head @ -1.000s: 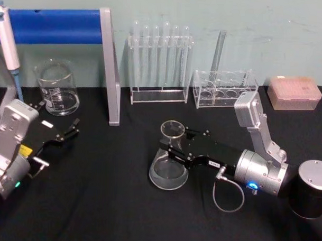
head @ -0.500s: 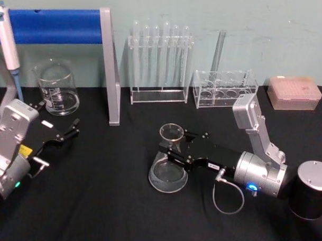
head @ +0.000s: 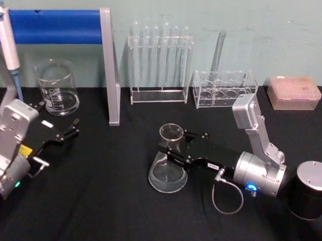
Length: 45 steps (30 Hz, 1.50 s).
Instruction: Grasp the erlenmeyer flask with one hand, shake it three times, then place it back.
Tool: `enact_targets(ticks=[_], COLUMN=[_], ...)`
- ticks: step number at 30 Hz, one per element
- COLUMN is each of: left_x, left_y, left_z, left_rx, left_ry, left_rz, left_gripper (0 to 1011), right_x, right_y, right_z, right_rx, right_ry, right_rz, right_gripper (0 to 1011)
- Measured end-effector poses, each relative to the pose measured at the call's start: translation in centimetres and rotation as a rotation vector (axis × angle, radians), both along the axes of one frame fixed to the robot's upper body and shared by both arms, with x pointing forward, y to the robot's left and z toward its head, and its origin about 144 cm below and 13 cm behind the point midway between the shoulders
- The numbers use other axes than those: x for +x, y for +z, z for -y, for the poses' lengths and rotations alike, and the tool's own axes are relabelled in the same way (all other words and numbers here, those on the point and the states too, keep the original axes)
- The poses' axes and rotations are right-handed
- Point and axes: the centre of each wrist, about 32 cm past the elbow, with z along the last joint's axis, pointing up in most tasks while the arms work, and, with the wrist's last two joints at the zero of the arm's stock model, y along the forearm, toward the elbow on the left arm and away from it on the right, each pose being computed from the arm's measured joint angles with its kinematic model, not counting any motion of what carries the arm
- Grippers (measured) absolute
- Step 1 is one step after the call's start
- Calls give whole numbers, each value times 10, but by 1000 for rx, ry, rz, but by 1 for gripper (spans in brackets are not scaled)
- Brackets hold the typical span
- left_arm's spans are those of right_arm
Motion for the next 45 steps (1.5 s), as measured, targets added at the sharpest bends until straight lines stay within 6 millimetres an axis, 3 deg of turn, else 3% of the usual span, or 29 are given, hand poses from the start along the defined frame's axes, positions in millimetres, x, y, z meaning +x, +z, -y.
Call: enact_targets(ticks=[45], left_x=[0], left_y=[0], left_z=[0], left_rx=[0], left_ry=[0], left_rz=[0], left_gripper=[1001], right_x=[0], right_y=[0], right_z=[0], right_rx=[-3], right_ry=[-1], right_rz=[-6], right_gripper=[449])
